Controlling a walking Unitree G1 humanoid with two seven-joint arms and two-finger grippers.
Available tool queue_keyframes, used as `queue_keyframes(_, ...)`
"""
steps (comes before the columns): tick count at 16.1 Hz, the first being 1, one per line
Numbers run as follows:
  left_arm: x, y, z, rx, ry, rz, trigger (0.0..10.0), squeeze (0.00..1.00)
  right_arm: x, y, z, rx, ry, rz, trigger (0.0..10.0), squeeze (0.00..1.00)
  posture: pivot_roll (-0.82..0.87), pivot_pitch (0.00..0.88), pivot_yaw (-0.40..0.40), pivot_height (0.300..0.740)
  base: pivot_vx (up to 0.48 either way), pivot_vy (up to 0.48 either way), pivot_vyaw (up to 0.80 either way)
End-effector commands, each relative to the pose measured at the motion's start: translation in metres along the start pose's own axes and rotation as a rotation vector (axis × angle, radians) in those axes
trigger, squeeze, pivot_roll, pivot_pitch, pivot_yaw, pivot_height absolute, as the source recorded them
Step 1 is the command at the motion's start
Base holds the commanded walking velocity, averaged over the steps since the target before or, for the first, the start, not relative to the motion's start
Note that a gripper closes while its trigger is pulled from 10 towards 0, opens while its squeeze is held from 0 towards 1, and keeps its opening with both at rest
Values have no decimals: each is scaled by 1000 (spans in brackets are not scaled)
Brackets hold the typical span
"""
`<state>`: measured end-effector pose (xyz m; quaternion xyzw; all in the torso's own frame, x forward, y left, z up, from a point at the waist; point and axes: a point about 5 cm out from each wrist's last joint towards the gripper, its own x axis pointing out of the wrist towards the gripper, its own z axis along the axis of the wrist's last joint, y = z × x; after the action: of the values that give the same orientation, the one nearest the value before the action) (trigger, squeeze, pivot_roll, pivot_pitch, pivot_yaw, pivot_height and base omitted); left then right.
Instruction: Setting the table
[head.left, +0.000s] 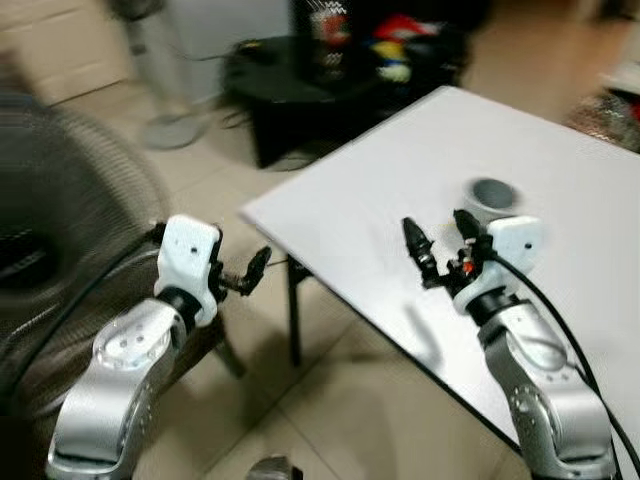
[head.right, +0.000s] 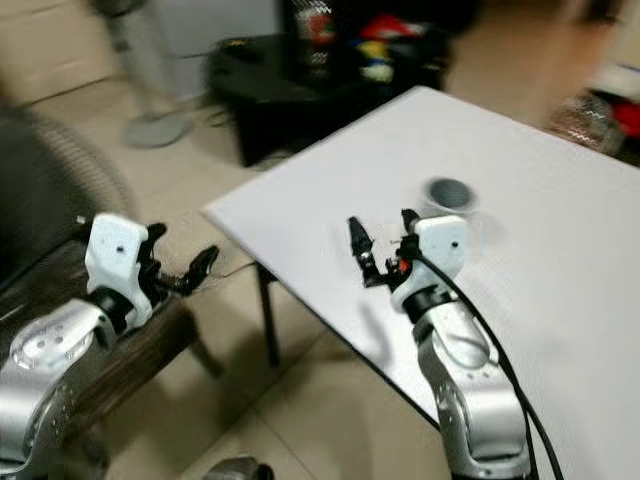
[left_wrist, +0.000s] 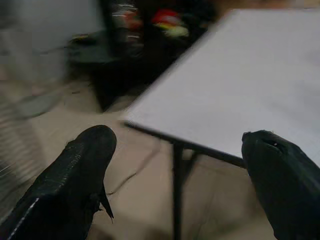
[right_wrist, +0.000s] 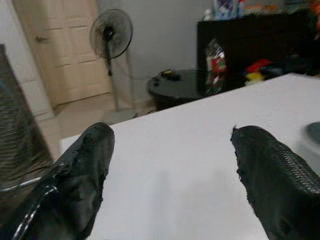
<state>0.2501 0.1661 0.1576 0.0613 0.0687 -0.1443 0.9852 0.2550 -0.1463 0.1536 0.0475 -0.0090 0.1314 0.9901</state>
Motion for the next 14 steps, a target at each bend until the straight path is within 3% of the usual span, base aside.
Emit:
queue_keyframes(1,0,-2,7,-2,-22,29,10000,0,-2,4,-4,12,38,2,10000,1000,137,0,64,740,0,0,800)
queue_keyframes(6,2,-3,5,-35,-26,51,10000,0,-6,4,-4,1,70,-47,10000,1000,112,0,78,740,0,0,800)
queue_keyframes(14,0,-4,5,-8,-18,65,10000,0,-7,6,-3,18,74,-67,10000,1000,137,0,63,740,0,0,800)
